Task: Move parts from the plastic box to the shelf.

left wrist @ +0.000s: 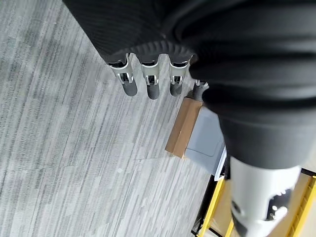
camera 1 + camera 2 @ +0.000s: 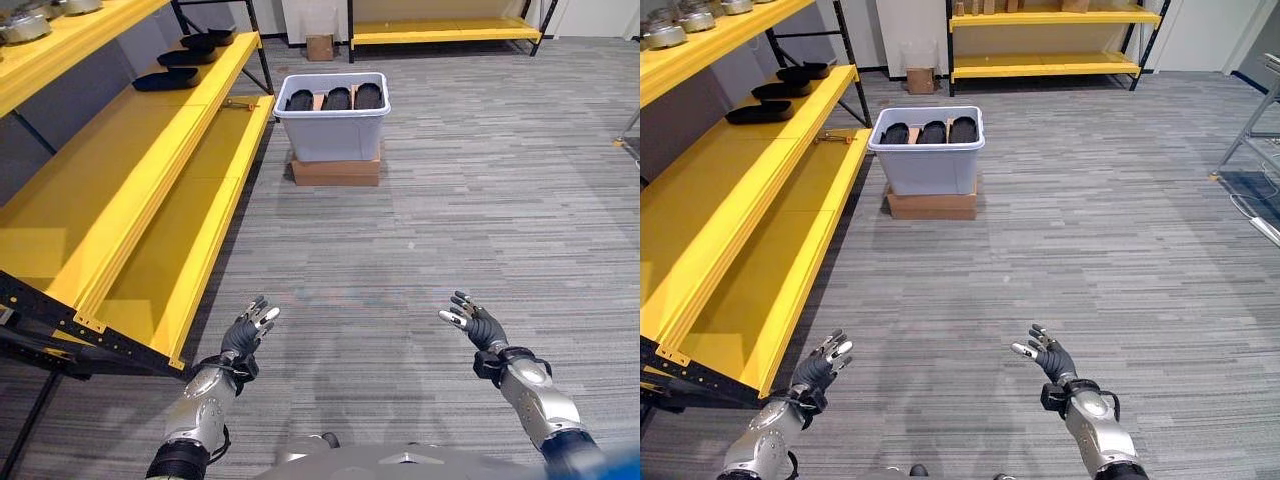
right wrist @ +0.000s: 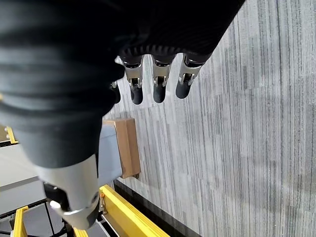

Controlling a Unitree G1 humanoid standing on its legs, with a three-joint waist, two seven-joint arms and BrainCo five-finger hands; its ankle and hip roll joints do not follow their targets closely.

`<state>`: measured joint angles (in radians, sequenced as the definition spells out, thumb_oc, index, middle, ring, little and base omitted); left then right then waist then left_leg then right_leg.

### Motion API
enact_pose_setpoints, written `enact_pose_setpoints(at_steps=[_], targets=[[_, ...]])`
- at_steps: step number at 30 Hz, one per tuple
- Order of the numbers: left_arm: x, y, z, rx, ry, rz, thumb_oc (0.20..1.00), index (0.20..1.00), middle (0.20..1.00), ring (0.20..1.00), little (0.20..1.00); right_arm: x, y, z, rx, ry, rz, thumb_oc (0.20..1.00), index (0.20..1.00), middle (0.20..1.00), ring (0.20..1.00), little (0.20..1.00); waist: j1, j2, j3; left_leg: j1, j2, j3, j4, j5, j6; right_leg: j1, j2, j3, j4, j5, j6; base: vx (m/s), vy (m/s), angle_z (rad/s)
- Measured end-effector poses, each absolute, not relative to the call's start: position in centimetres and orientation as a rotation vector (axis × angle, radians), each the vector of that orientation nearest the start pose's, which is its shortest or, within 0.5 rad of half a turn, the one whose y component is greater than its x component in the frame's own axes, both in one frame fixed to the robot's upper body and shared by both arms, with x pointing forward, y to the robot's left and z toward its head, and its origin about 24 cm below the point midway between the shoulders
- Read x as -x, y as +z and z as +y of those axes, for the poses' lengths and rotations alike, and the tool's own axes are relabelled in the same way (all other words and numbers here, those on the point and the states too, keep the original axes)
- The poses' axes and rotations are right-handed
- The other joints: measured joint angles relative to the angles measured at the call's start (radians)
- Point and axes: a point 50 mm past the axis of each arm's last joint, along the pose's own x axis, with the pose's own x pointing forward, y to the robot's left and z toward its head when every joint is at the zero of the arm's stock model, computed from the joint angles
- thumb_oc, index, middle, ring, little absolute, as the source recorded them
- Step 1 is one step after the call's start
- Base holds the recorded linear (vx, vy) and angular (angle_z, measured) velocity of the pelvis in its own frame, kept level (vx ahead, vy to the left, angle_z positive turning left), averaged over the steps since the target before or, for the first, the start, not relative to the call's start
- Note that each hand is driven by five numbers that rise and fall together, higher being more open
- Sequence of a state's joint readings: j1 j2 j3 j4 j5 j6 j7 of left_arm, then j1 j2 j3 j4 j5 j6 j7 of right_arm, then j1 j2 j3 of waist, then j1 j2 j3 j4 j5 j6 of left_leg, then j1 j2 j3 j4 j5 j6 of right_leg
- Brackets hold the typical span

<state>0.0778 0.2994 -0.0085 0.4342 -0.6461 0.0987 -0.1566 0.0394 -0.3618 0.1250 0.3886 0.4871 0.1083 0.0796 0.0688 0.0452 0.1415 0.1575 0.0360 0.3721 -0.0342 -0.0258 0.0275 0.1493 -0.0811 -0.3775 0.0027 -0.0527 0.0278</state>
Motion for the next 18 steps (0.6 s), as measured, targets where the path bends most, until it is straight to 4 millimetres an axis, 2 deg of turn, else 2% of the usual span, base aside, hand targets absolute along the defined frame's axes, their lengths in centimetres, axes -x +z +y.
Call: enact_pose_setpoints(at_steps=[12,16,18], targets=[[-20.4,-6.3,22.2,0.423,0.001,0.585,1.000,1.000,1.000,1.000,1.000,-21.7,-4.7,-23.0,-0.123,-0.012,0.523,1.000,1.000,1.000,1.000,1.000,-0.006,-0.001,0.000,0.000,-0.008,-0.001,0.000,-0.001,0.004,-0.012,-0.012,0.004,0.030,0.002,0.002,0.00,0.108,0.00],[-20.5,-6.1,21.9,0.524,-0.040,0.558,1.000,1.000,1.000,1.000,1.000,-21.8,-4.6,-23.1,-0.124,-0.015,0.516,1.000,1.000,1.000,1.000,1.000,-0.014,-0.001,0.005,-0.001,-0.021,-0.001,-0.002,-0.004,0.014,-0.042,-0.034,0.010,0.090,-0.018,0.011,0.02,0.164,-0.01],[-20.5,-6.0,21.9,0.546,-0.056,0.550,1.000,1.000,1.000,1.000,1.000,-21.8,-4.5,-22.9,-0.115,0.017,0.515,1.000,1.000,1.000,1.000,1.000,-0.021,-0.014,0.014,-0.002,-0.040,0.001,0.000,-0.012,0.031,-0.079,-0.062,0.022,0.162,-0.041,0.028,0.00,0.250,-0.07]])
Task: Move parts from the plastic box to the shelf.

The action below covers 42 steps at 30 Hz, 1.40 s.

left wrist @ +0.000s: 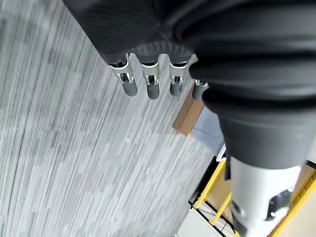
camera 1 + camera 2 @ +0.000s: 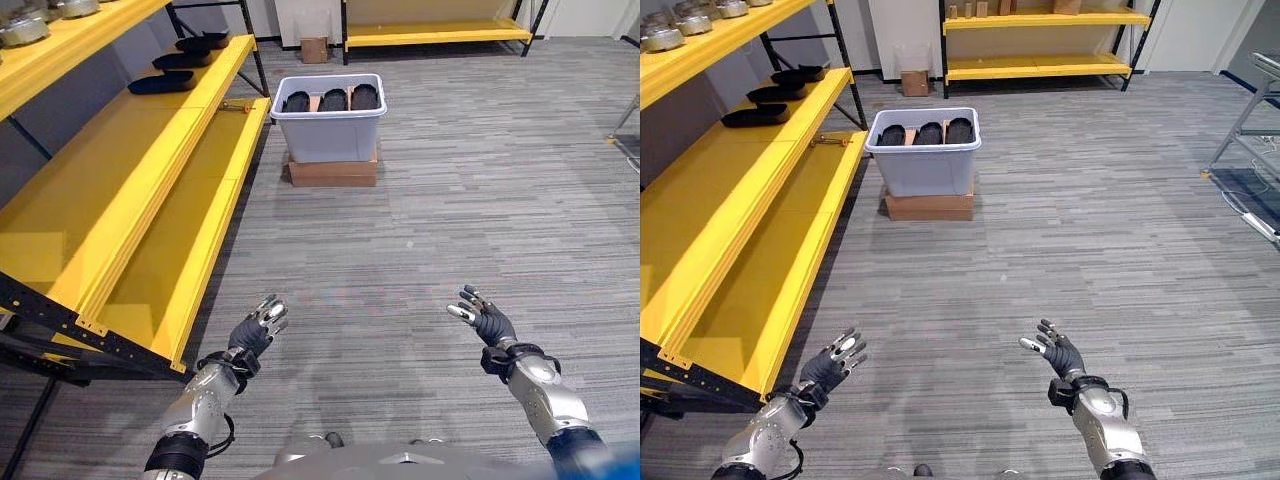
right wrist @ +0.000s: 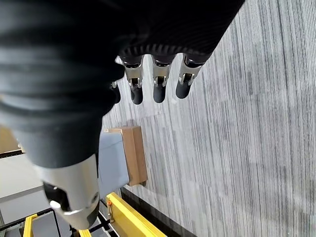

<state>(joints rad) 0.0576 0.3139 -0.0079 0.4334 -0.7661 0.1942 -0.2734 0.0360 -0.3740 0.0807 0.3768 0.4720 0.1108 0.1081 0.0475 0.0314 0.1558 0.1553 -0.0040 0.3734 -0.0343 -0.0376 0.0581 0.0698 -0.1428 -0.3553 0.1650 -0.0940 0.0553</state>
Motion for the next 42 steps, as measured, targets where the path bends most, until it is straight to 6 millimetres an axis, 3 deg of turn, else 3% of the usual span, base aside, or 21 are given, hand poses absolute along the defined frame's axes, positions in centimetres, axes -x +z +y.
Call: enact_pose_setpoints(at_steps=[2,3,4,6,7,9,10,12,13,14,15,17,20,24,26,28,30,32,33,36,42], targets=[[-20.7,-6.1,22.2,0.535,-0.065,0.567,1.000,1.000,1.000,1.000,1.000,-22.1,-4.3,-22.7,-0.080,0.043,0.511,1.000,1.000,1.000,1.000,1.000,-0.003,-0.017,0.031,-0.005,-0.028,0.001,0.005,-0.010,0.031,-0.082,-0.053,0.012,0.188,-0.009,0.039,-0.01,0.317,0.04],[-21.1,-6.3,22.0,0.516,-0.078,0.589,1.000,1.000,1.000,1.000,1.000,-22.8,-3.7,-22.6,-0.068,0.050,0.491,1.000,1.000,1.000,1.000,1.000,-0.002,-0.032,0.053,-0.023,-0.056,0.007,0.060,-0.032,0.077,-0.234,-0.162,0.019,0.486,0.055,0.130,0.08,0.182,0.26],[-21.2,-6.5,21.4,0.513,-0.100,0.604,1.000,1.000,1.000,1.000,1.000,-22.9,-3.6,-22.8,-0.056,0.053,0.490,1.000,1.000,1.000,1.000,1.000,-0.003,-0.028,0.054,-0.030,-0.061,-0.002,0.087,-0.055,0.099,-0.325,-0.218,0.033,0.637,0.167,0.155,0.16,0.026,0.14],[-20.6,-6.7,21.2,0.499,-0.116,0.624,1.000,1.000,1.000,1.000,1.000,-23.1,-3.6,-22.2,-0.054,0.071,0.489,1.000,1.000,1.000,1.000,1.000,0.010,-0.020,0.070,-0.016,-0.083,0.000,0.060,-0.059,0.096,-0.427,-0.223,0.065,0.649,0.177,0.199,0.20,-0.093,0.07],[-20.4,-6.8,21.5,0.495,-0.110,0.632,1.000,1.000,1.000,1.000,1.000,-22.7,-3.6,-21.8,-0.066,0.081,0.484,1.000,1.000,1.000,1.000,1.000,-0.014,-0.018,0.078,-0.024,-0.090,-0.031,0.049,-0.053,0.083,-0.402,-0.159,0.086,0.407,0.145,0.190,0.15,-0.072,0.52],[-20.4,-6.7,21.9,0.487,-0.104,0.630,1.000,1.000,1.000,1.000,1.000,-22.3,-4.0,-21.5,-0.071,0.075,0.497,1.000,1.000,1.000,1.000,1.000,-0.036,-0.064,0.092,-0.033,-0.107,0.010,0.071,-0.084,-0.027,-0.376,-0.138,0.068,0.169,0.169,0.164,0.38,-0.080,0.82],[-20.3,-6.6,22.0,0.481,-0.104,0.630,1.000,1.000,1.000,1.000,1.000,-22.1,-4.1,-21.8,-0.069,0.062,0.500,1.000,1.000,1.000,1.000,1.000,-0.058,-0.071,0.099,-0.027,-0.122,0.002,0.071,-0.085,0.049,-0.363,-0.134,0.060,0.128,0.186,0.181,0.48,-0.090,0.51],[-19.2,-7.4,21.9,0.495,-0.084,0.660,1.000,1.000,1.000,1.000,1.000,-22.1,-4.1,-21.9,-0.056,0.058,0.503,1.000,1.000,1.000,1.000,1.000,-0.046,-0.064,0.095,-0.015,-0.134,0.016,0.069,-0.091,0.021,-0.352,-0.096,0.019,0.048,0.229,0.136,0.26,-0.049,0.01],[-18.8,-7.6,21.6,0.503,-0.085,0.672,1.000,1.000,1.000,1.000,1.000,-22.3,-4.0,-21.9,-0.050,0.058,0.494,1.000,1.000,1.000,1.000,1.000,-0.037,-0.050,0.101,-0.019,-0.120,0.022,0.099,-0.121,-0.097,-0.338,-0.057,-0.003,0.006,0.255,0.106,0.30,-0.067,-0.09],[-18.6,-7.4,22.1,0.488,-0.089,0.670,1.000,1.000,1.000,1.000,1.000,-22.5,-4.0,-21.2,-0.078,0.058,0.477,1.000,1.000,1.000,1.000,1.000,-0.027,-0.127,0.133,-0.100,-0.151,-0.064,0.305,-0.127,-0.026,-0.336,-0.112,0.045,-0.009,0.296,0.117,0.27,-0.069,0.36],[-19.1,-6.9,22.2,0.463,-0.114,0.655,1.000,1.000,1.000,1.000,1.000,-22.2,-4.1,-21.4,-0.091,0.039,0.477,1.000,1.000,1.000,1.000,1.000,-0.046,-0.132,0.121,-0.149,-0.111,-0.113,0.393,-0.192,0.077,-0.338,-0.136,0.075,0.002,0.298,0.146,0.44,-0.126,0.36],[-18.4,-7.7,22.0,0.488,-0.085,0.685,1.000,1.000,1.000,1.000,1.000,-22.0,-4.6,-21.7,-0.061,0.025,0.509,1.000,1.000,1.000,1.000,1.000,-0.007,-0.109,0.121,-0.086,-0.100,-0.109,0.313,-0.230,0.053,-0.331,-0.133,0.065,0.039,0.279,0.151,0.37,-0.122,-0.13],[-18.4,-7.7,20.9,0.475,-0.136,0.691,1.000,1.000,1.000,1.000,1.000,-22.1,-4.3,-21.8,-0.054,-0.006,0.491,1.000,1.000,1.000,1.000,1.000,-0.009,-0.073,0.113,-0.016,-0.107,-0.096,0.228,-0.198,0.074,-0.275,-0.116,-0.034,0.113,0.230,0.081,0.41,-0.119,-0.19],[-19.4,-7.2,20.5,0.473,-0.151,0.666,1.000,1.000,1.000,1.000,1.000,-22.8,-3.9,-22.7,-0.020,-0.077,0.482,1.000,1.000,1.000,1.000,1.000,-0.042,-0.019,0.092,0.045,-0.084,-0.080,0.205,-0.204,0.053,-0.207,0.015,-0.075,0.155,0.101,-0.076,0.45,-0.121,-0.17],[-19.7,-7.0,20.5,0.481,-0.150,0.653,1.000,1.000,1.000,1.000,1.000,-22.7,-3.9,-23.3,0.005,-0.121,0.488,1.000,1.000,1.000,1.000,1.000,-0.041,-0.041,0.075,0.053,-0.103,-0.052,0.265,-0.199,0.001,-0.154,0.044,-0.069,0.124,0.019,-0.154,0.29,-0.097,-0.25],[-19.3,-7.3,19.9,0.508,-0.147,0.657,1.000,1.000,1.000,1.000,1.000,-22.7,-3.8,-24.1,0.046,-0.172,0.488,1.000,1.000,1.000,1.000,1.000,-0.037,-0.049,0.058,0.017,-0.099,-0.029,0.400,-0.189,-0.062,-0.094,0.023,-0.029,0.060,0.022,-0.168,0.31,-0.139,-0.37],[-18.7,-7.4,20.0,0.511,-0.141,0.661,1.000,1.000,1.000,1.000,1.000,-21.8,-4.4,-24.4,0.068,-0.222,0.513,1.000,1.000,1.000,1.000,1.000,-0.036,-0.076,0.010,-0.038,-0.017,-0.022,0.460,-0.217,-0.082,-0.066,0.017,-0.011,0.010,0.018,-0.169,0.27,-0.133,-0.24],[-18.8,-7.4,19.9,0.516,-0.141,0.659,1.000,1.000,1.000,1.000,1.000,-21.8,-4.1,-25.1,0.095,-0.282,0.499,1.000,1.000,1.000,1.000,1.000,-0.038,-0.071,-0.010,-0.087,0.103,-0.031,0.428,-0.174,-0.109,-0.063,0.009,-0.009,0.037,0.003,-0.111,0.22,-0.111,-0.23],[-18.8,-7.4,19.7,0.518,-0.142,0.660,1.000,1.000,1.000,1.000,1.000,-21.9,-3.8,-25.3,0.107,-0.294,0.489,1.000,1.000,1.000,1.000,1.000,-0.044,-0.062,-0.009,-0.100,0.117,-0.051,0.420,-0.116,-0.128,-0.074,0.009,-0.005,0.069,-0.012,-0.095,0.19,-0.097,-0.24],[-19.0,-7.2,20.1,0.506,-0.126,0.647,1.000,1.000,1.000,1.000,1.000,-21.8,-3.9,-25.5,0.115,-0.316,0.492,1.000,1.000,1.000,1.000,1.000,-0.058,-0.057,-0.017,-0.106,0.105,-0.023,0.435,-0.119,-0.132,-0.122,-0.018,0.019,0.136,-0.048,-0.050,0.17,-0.101,-0.21],[-19.7,-6.8,20.0,0.504,-0.129,0.606,1.000,1.000,1.000,1.000,1.000,-21.5,-4.2,-25.3,0.142,-0.287,0.513,1.000,1.000,1.000,1.000,1.000,-0.061,-0.045,-0.020,-0.189,0.151,-0.018,0.610,-0.024,-0.175,-0.078,-0.010,0.011,0.068,-0.036,-0.085,0.11,-0.006,-0.14]])
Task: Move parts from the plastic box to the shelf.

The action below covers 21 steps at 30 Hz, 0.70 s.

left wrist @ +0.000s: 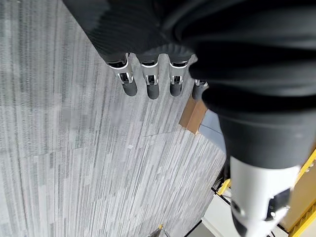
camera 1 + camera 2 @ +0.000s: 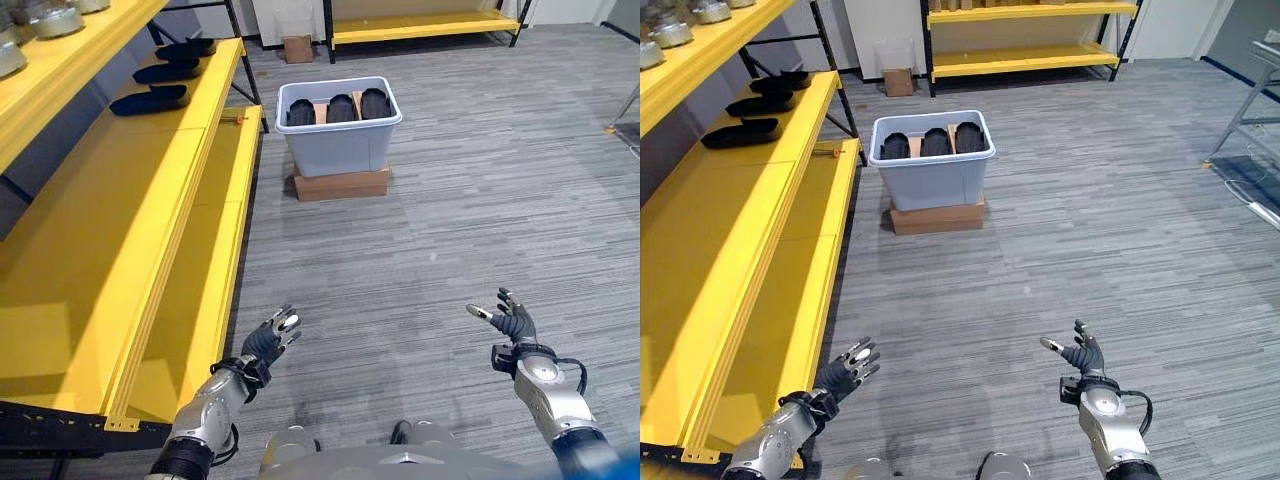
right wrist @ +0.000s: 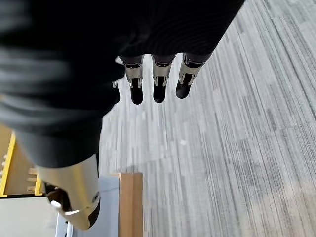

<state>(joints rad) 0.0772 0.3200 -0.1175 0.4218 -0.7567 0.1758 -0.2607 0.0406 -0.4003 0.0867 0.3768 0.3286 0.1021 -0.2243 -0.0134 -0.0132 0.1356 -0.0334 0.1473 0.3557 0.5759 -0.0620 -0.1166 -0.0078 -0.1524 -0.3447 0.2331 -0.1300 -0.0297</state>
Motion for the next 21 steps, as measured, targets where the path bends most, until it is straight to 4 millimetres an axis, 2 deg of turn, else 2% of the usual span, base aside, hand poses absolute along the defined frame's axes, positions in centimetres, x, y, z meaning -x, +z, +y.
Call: enact_pose_setpoints(at_steps=[3,4,6,8,9,10,12,13,14,15,17,18,19,20,21], targets=[[-20.1,-6.3,19.9,0.499,-0.132,0.579,1.000,1.000,1.000,1.000,1.000,-21.5,-4.3,-25.1,0.138,-0.267,0.516,1.000,1.000,1.000,1.000,1.000,-0.006,0.006,-0.002,0.031,0.011,0.046,-0.055,-0.016,0.020,0.005,0.011,-0.003,-0.011,0.009,-0.023,0.11,0.176,0.01],[-20.3,-6.1,19.9,0.504,-0.124,0.569,1.000,1.000,1.000,1.000,1.000,-21.5,-4.4,-24.9,0.153,-0.256,0.516,1.000,1.000,1.000,1.000,1.000,-0.026,0.003,0.000,0.064,0.002,0.082,-0.168,-0.049,0.038,0.008,0.009,-0.019,-0.013,0.009,-0.024,0.09,0.179,0.41],[-20.9,-5.7,19.8,0.499,-0.122,0.554,1.000,1.000,1.000,1.000,1.000,-21.4,-4.3,-25.0,0.169,-0.255,0.513,1.000,1.000,1.000,1.000,1.000,-0.053,0.019,0.014,0.100,-0.006,0.102,-0.362,-0.018,0.063,0.007,0.021,-0.044,0.003,0.006,-0.027,0.11,0.172,0.49],[-21.1,-5.6,19.8,0.500,-0.112,0.551,1.000,1.000,1.000,1.000,1.000,-21.4,-4.2,-25.0,0.171,-0.250,0.511,1.000,1.000,1.000,1.000,1.000,-0.053,0.037,0.019,0.117,-0.013,0.103,-0.459,0.011,0.076,0.006,0.035,-0.046,0.004,-0.010,-0.012,0.13,0.115,0.14],[-21.1,-5.7,20.0,0.496,-0.096,0.552,1.000,1.000,1.000,1.000,1.000,-21.3,-4.5,-24.7,0.165,-0.239,0.520,1.000,1.000,1.000,1.000,1.000,-0.048,0.035,0.032,0.136,-0.021,0.103,-0.495,-0.012,0.071,0.005,0.038,-0.030,0.004,-0.027,0.009,0.18,0.126,0.02],[-20.9,-5.8,20.1,0.495,-0.083,0.557,1.000,1.000,1.000,1.000,1.000,-21.1,-4.7,-24.3,0.164,-0.223,0.529,1.000,1.000,1.000,1.000,1.000,-0.041,0.030,0.038,0.135,-0.019,0.105,-0.483,-0.012,0.063,0.000,0.037,-0.025,-0.010,-0.029,0.008,0.23,0.164,-0.26],[-20.2,-6.1,20.5,0.493,-0.058,0.571,1.000,1.000,1.000,1.000,1.000,-20.8,-5.4,-23.1,0.161,-0.148,0.553,1.000,1.000,1.000,1.000,1.000,0.011,0.014,0.069,0.092,0.015,0.125,-0.323,-0.046,0.026,0.006,0.045,0.025,-0.042,-0.021,0.000,0.22,0.218,-0.62],[-20.1,-6.2,20.8,0.492,-0.047,0.571,1.000,1.000,1.000,1.000,1.000,-20.7,-5.6,-22.5,0.157,-0.125,0.561,1.000,1.000,1.000,1.000,1.000,0.024,-0.004,0.080,0.054,0.030,0.121,-0.221,-0.047,0.019,0.018,0.038,0.044,-0.063,-0.003,-0.017,0.19,0.225,-0.62],[-19.7,-6.4,21.2,0.500,-0.023,0.569,1.000,1.000,1.000,1.000,1.000,-20.5,-5.8,-22.0,0.142,-0.091,0.568,1.000,1.000,1.000,1.000,1.000,0.034,-0.020,0.087,-0.005,0.043,0.088,-0.201,-0.063,-0.001,0.033,0.027,0.058,-0.102,0.009,-0.029,0.20,0.265,-0.55],[-19.3,-6.5,21.4,0.501,-0.012,0.570,1.000,1.000,1.000,1.000,1.000,-20.7,-5.5,-22.0,0.143,-0.066,0.552,1.000,1.000,1.000,1.000,1.000,0.043,-0.014,0.091,-0.014,0.044,0.042,-0.321,-0.033,-0.006,0.030,0.021,0.071,-0.114,0.018,-0.023,0.20,0.265,-0.51],[-19.3,-6.6,21.2,0.533,-0.003,0.564,1.000,1.000,1.000,1.000,1.000,-20.9,-5.1,-22.4,0.177,-0.024,0.541,1.000,1.000,1.000,1.000,1.000,0.055,0.014,0.105,-0.013,0.059,-0.043,-0.446,0.004,0.012,0.021,0.022,0.111,-0.107,0.043,0.009,0.28,0.263,-0.50],[-19.2,-6.7,21.0,0.546,-0.002,0.562,1.000,1.000,1.000,1.000,1.000,-20.9,-5.0,-22.6,0.193,-0.008,0.543,1.000,1.000,1.000,1.000,1.000,0.061,0.036,0.107,-0.005,0.070,-0.043,-0.466,0.006,0.014,0.022,0.023,0.113,-0.106,0.045,0.014,0.27,0.236,-0.55],[-19.2,-6.8,20.7,0.557,-0.001,0.564,1.000,1.000,1.000,1.000,1.000,-20.8,-4.9,-22.9,0.202,0.019,0.546,1.000,1.000,1.000,1.000,1.000,0.061,0.057,0.108,0.012,0.068,-0.039,-0.472,0.017,0.013,0.032,0.014,0.116,-0.104,0.045,0.033,0.20,0.220,-0.51],[-19.0,-6.9,21.0,0.567,0.017,0.561,1.000,1.000,1.000,1.000,1.000,-20.7,-4.9,-22.4,0.207,0.062,0.548,1.000,1.000,1.000,1.000,1.000,0.066,0.074,0.103,0.025,0.057,-0.031,-0.484,0.022,0.018,0.059,0.001,0.115,-0.102,0.052,0.068,0.18,0.207,-0.38],[-18.9,-6.9,21.2,0.568,0.026,0.557,1.000,1.000,1.000,1.000,1.000,-20.6,-5.0,-22.1,0.206,0.088,0.548,1.000,1.000,1.000,1.000,1.000,0.067,0.076,0.104,0.029,0.055,-0.020,-0.487,0.029,0.026,0.042,-0.007,0.106,-0.031,0.024,0.086,0.19,0.231,-0.18]])
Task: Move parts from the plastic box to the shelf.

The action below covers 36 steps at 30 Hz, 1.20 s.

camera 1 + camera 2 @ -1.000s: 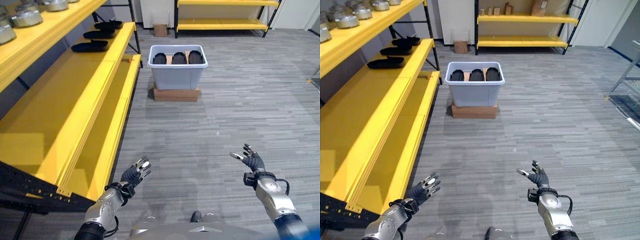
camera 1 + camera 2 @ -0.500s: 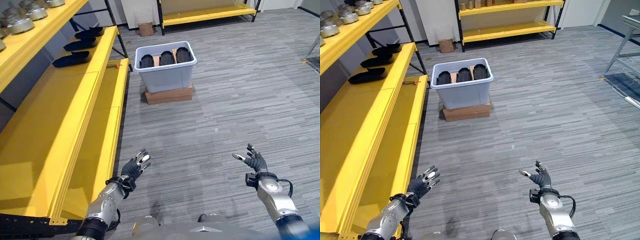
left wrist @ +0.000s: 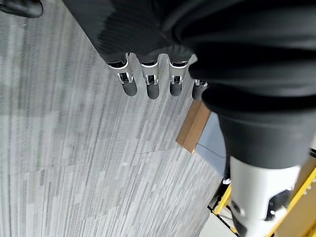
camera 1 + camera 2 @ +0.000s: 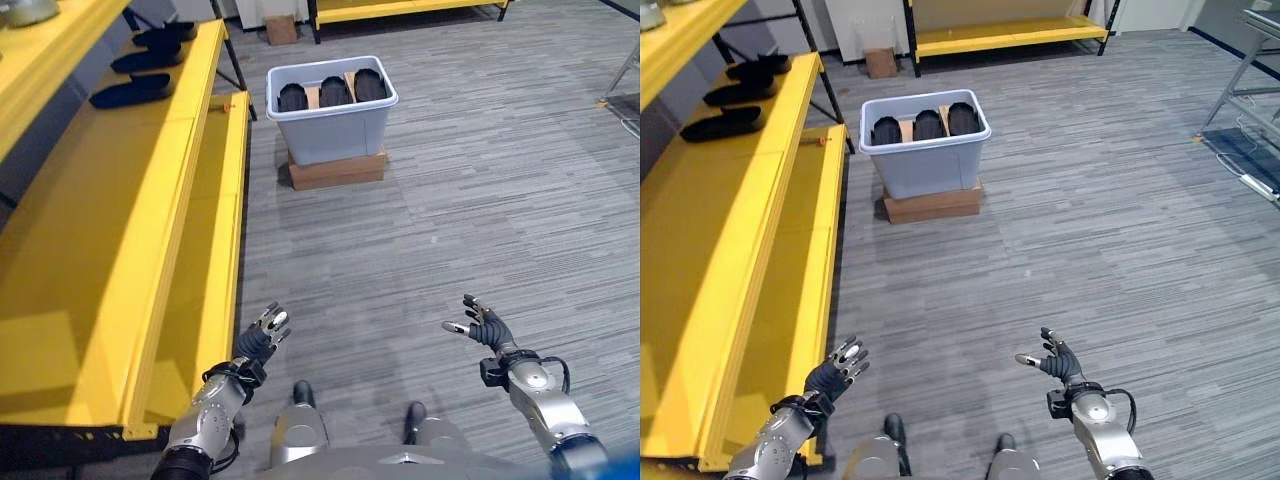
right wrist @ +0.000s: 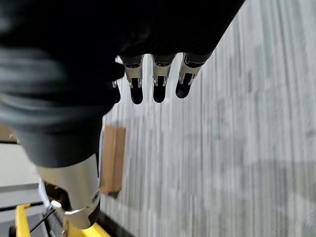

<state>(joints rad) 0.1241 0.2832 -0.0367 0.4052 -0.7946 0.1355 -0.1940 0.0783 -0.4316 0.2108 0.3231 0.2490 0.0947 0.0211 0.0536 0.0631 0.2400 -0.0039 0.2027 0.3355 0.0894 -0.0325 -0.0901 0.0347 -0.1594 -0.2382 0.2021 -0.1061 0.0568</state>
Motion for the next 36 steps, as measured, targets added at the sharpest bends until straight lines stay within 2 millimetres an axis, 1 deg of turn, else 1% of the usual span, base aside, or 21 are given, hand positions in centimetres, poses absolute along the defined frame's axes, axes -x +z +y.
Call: enact_pose_setpoints(at_steps=[1,2,3,8,11,13,14,15,16,18,20,21,24,26,27,28,29,32,34,35,36], targets=[[-19.1,-6.5,21.7,0.547,0.023,0.543,1.000,1.000,1.000,1.000,1.000,-20.4,-5.3,-21.2,0.188,0.121,0.556,1.000,1.000,1.000,1.000,1.000,0.005,-0.027,-0.009,0.009,-0.023,0.011,-0.011,0.012,0.008,-0.015,-0.020,-0.015,0.114,-0.048,0.006,0.14,0.197,0.01],[-19.1,-6.4,22.2,0.527,0.023,0.542,1.000,1.000,1.000,1.000,1.000,-20.3,-5.5,-20.6,0.177,0.141,0.560,1.000,1.000,1.000,1.000,1.000,0.007,-0.054,-0.020,0.016,-0.049,0.015,-0.018,0.020,0.016,-0.005,-0.031,-0.020,0.123,-0.065,0.005,0.13,0.209,-0.07],[-19.0,-6.6,22.6,0.494,0.029,0.558,1.000,1.000,1.000,1.000,1.000,-20.6,-5.3,-19.8,0.168,0.174,0.543,1.000,1.000,1.000,1.000,1.000,0.016,-0.073,-0.024,0.023,-0.077,0.017,-0.020,0.065,0.040,0.029,-0.046,-0.027,0.060,-0.093,0.035,0.15,0.246,-0.04],[-19.6,-6.2,22.6,0.470,0.010,0.547,1.000,1.000,1.000,1.000,1.000,-21.3,-4.5,-17.6,0.134,0.237,0.486,1.000,1.000,1.000,1.000,1.000,0.019,-0.086,-0.033,0.023,-0.134,0.021,-0.047,0.074,0.087,0.062,-0.078,-0.041,-0.029,-0.036,0.070,0.09,0.151,0.07],[-20.0,-6.0,22.6,0.456,-0.003,0.541,1.000,1.000,1.000,1.000,1.000,-22.1,-3.8,-17.4,0.143,0.238,0.456,1.000,1.000,1.000,1.000,1.000,0.019,-0.086,-0.034,0.040,-0.138,0.038,-0.056,0.069,0.093,0.046,-0.087,-0.041,0.011,-0.017,0.074,0.06,0.160,-0.11],[-20.2,-6.1,22.5,0.451,-0.020,0.546,1.000,1.000,1.000,1.000,1.000,-22.9,-3.2,-17.3,0.151,0.228,0.431,1.000,1.000,1.000,1.000,1.000,0.019,-0.081,-0.035,0.063,-0.138,0.056,-0.061,0.057,0.105,-0.007,-0.108,-0.040,0.144,-0.009,0.089,0.08,0.082,-0.29],[-20.2,-6.1,22.4,0.452,-0.026,0.546,1.000,1.000,1.000,1.000,1.000,-23.0,-3.1,-17.3,0.153,0.224,0.424,1.000,1.000,1.000,1.000,1.000,0.013,-0.083,-0.038,0.083,-0.144,0.068,-0.072,0.043,0.104,-0.053,-0.129,-0.032,0.234,0.004,0.111,0.14,-0.053,-0.51],[-19.8,-6.4,22.6,0.453,-0.024,0.557,1.000,1.000,1.000,1.000,1.000,-23.2,-3.1,-17.4,0.154,0.217,0.425,1.000,1.000,1.000,1.000,1.000,0.011,-0.081,-0.042,0.107,-0.149,0.091,-0.095,0.022,0.116,-0.154,-0.179,-0.020,0.406,0.041,0.168,0.10,-0.093,-0.46],[-19.6,-6.5,22.7,0.453,-0.021,0.562,1.000,1.000,1.000,1.000,1.000,-22.5,-3.6,-17.6,0.152,0.211,0.450,1.000,1.000,1.000,1.000,1.000,0.003,-0.079,-0.056,0.122,-0.152,0.093,-0.109,0.016,0.110,-0.170,-0.180,-0.026,0.407,0.031,0.169,0.15,-0.154,-0.40],[-19.4,-6.3,23.1,0.438,-0.018,0.562,1.000,1.000,1.000,1.000,1.000,-22.1,-4.0,-17.7,0.149,0.208,0.470,1.000,1.000,1.000,1.000,1.000,0.000,-0.095,-0.064,0.126,-0.153,0.102,-0.114,0.023,0.120,-0.159,-0.158,-0.067,0.298,0.018,0.139,0.16,-0.172,-0.13],[-19.2,-6.5,23.3,0.436,-0.010,0.570,1.000,1.000,1.000,1.000,1.000,-21.9,-4.1,-17.8,0.151,0.205,0.473,1.000,1.000,1.000,1.000,1.000,-0.002,-0.105,-0.067,0.125,-0.151,0.107,-0.120,0.014,0.106,-0.161,-0.150,-0.113,0.168,0.017,0.127,0.25,-0.217,-0.16],[-19.2,-6.7,22.8,0.445,-0.019,0.584,1.000,1.000,1.000,1.000,1.000,-21.9,-4.0,-18.0,0.154,0.198,0.467,1.000,1.000,1.000,1.000,1.000,-0.013,-0.092,-0.060,0.125,-0.147,0.108,-0.123,0.011,0.103,-0.165,-0.152,-0.111,-0.021,0.068,0.150,0.30,-0.253,-0.07],[-18.9,-7.5,21.2,0.438,-0.061,0.631,1.000,1.000,1.000,1.000,1.000,-21.8,-4.0,-17.9,0.152,0.192,0.468,1.000,1.000,1.000,1.000,1.000,-0.067,-0.080,-0.049,0.137,-0.150,0.063,-0.136,0.010,0.101,-0.211,-0.218,-0.042,-0.234,0.191,0.196,0.31,-0.225,0.29],[-18.6,-7.7,20.8,0.444,-0.069,0.642,1.000,1.000,1.000,1.000,1.000,-21.7,-4.1,-17.8,0.149,0.189,0.473,1.000,1.000,1.000,1.000,1.000,-0.065,-0.089,-0.042,0.157,-0.140,0.052,-0.141,0.012,0.090,-0.219,-0.233,-0.033,-0.238,0.205,0.193,0.24,-0.246,0.32],[-18.3,-7.8,20.9,0.445,-0.067,0.643,1.000,1.000,1.000,1.000,1.000,-21.4,-4.3,-17.9,0.147,0.187,0.481,1.000,1.000,1.000,1.000,1.000,-0.062,-0.084,-0.035,0.167,-0.125,0.037,-0.137,0.005,0.069,-0.208,-0.230,-0.037,-0.211,0.205,0.192,0.20,-0.232,0.49],[-18.1,-7.8,21.1,0.439,-0.062,0.631,1.000,1.000,1.000,1.000,1.000,-21.1,-4.5,-18.0,0.145,0.183,0.489,1.000,1.000,1.000,1.000,1.000,-0.061,-0.096,-0.038,0.171,-0.112,0.021,-0.130,0.003,0.054,-0.189,-0.223,-0.048,-0.179,0.200,0.193,0.43,-0.307,0.88],[-17.9,-7.8,21.2,0.435,-0.057,0.608,1.000,1.000,1.000,1.000,1.000,-20.9,-4.7,-18.6,0.157,0.170,0.500,1.000,1.000,1.000,1.000,1.000,-0.059,-0.099,-0.025,0.184,-0.076,-0.019,-0.116,-0.002,0.019,-0.153,-0.180,-0.050,-0.150,0.265,0.135,0.46,-0.312,0.82],[-16.6,-8.3,20.1,0.484,-0.053,0.622,1.000,1.000,1.000,1.000,1.000,-21.6,-3.8,-20.2,0.194,0.144,0.477,1.000,1.000,1.000,1.000,1.000,-0.031,-0.018,-0.015,0.194,0.029,-0.019,-0.072,0.005,0.044,-0.141,-0.075,-0.067,-0.114,0.219,0.053,0.40,-0.232,0.09],[-16.4,-8.5,19.8,0.508,-0.037,0.620,1.000,1.000,1.000,1.000,1.000,-22.1,-3.3,-20.6,0.207,0.142,0.458,1.000,1.000,1.000,1.000,1.000,-0.032,-0.015,-0.011,0.195,0.051,-0.017,-0.026,0.047,0.039,-0.117,-0.059,-0.084,-0.104,0.191,0.030,0.37,-0.174,-0.05],[-16.5,-8.4,19.7,0.512,-0.028,0.604,1.000,1.000,1.000,1.000,1.000,-22.4,-2.9,-20.7,0.235,0.161,0.444,1.000,1.000,1.000,1.000,1.000,-0.031,-0.031,-0.008,0.187,0.061,-0.018,0.039,0.091,0.023,-0.086,-0.060,-0.088,-0.103,0.168,0.026,0.30,-0.174,-0.04],[-16.6,-8.4,19.7,0.511,-0.028,0.600,1.000,1.000,1.000,1.000,1.000,-22.4,-2.9,-20.8,0.246,0.162,0.445,1.000,1.000,1.000,1.000,1.000,-0.031,-0.039,-0.013,0.170,0.065,-0.019,0.061,0.105,0.017,-0.081,-0.059,-0.090,-0.105,0.162,0.025,0.24,-0.222,0.10]])
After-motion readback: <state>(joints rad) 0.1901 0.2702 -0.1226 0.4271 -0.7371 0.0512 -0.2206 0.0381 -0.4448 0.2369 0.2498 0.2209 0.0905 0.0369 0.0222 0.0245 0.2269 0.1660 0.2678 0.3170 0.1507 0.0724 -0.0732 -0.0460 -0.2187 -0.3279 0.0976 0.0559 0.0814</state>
